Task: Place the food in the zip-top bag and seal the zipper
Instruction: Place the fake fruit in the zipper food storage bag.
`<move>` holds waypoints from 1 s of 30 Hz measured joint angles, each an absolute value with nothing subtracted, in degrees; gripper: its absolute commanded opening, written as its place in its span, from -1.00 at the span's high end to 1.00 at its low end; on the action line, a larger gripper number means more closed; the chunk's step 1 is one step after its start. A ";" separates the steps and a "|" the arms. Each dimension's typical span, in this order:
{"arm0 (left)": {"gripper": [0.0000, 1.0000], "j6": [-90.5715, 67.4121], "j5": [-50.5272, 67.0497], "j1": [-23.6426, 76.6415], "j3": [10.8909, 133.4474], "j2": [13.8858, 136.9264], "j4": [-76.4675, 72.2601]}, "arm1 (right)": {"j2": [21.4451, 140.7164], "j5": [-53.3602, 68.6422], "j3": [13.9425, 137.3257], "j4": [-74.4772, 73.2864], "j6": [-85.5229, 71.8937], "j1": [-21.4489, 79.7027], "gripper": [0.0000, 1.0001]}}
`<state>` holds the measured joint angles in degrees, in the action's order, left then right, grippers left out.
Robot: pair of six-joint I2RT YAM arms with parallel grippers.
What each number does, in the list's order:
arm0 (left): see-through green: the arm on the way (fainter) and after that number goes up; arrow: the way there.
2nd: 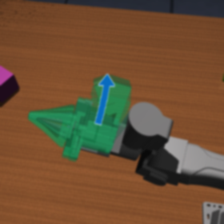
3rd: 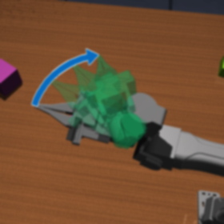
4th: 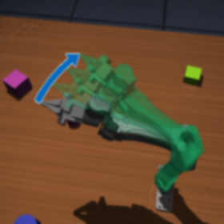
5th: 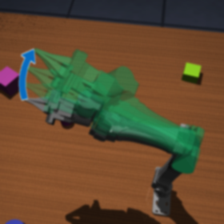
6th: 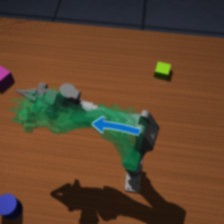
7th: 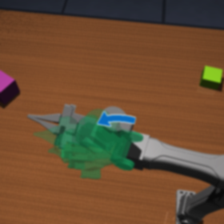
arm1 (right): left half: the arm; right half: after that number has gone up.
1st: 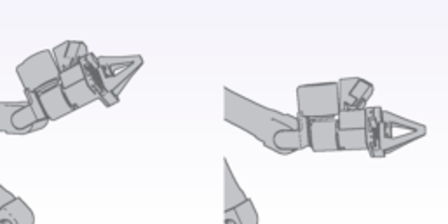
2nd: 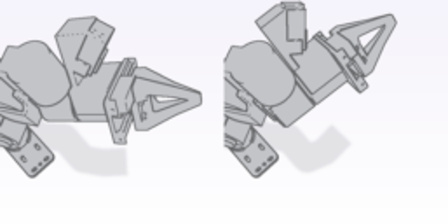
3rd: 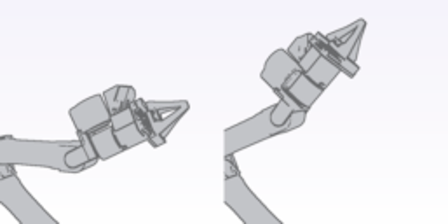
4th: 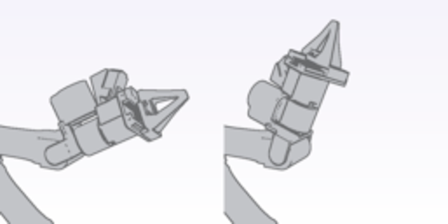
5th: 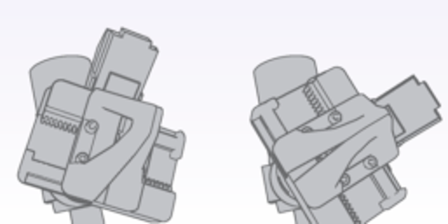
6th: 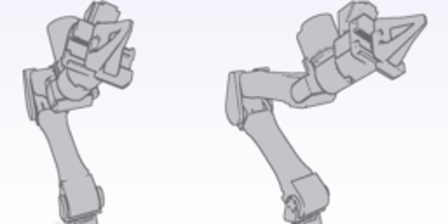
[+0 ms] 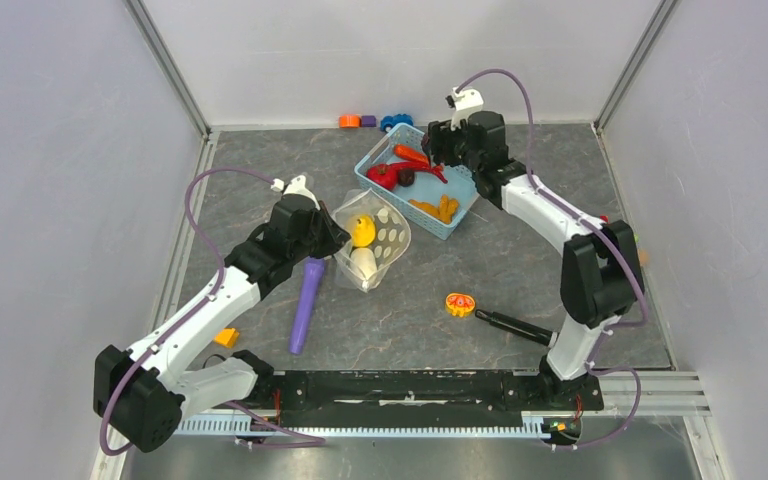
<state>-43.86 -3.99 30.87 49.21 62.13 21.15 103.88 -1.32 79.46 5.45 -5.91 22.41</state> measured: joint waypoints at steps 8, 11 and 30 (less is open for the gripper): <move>0.96 -43.90 -5.15 30.87 49.15 61.06 21.15 | 92.18 9.10 77.10 5.65 -5.45 22.61 0.69; 0.96 -43.92 -5.52 30.87 49.15 61.01 21.15 | 87.07 16.82 75.26 6.74 -5.02 23.03 0.73; 0.96 -45.10 -5.43 30.87 49.19 60.36 21.52 | 80.75 32.84 65.04 -0.56 13.30 41.43 -0.62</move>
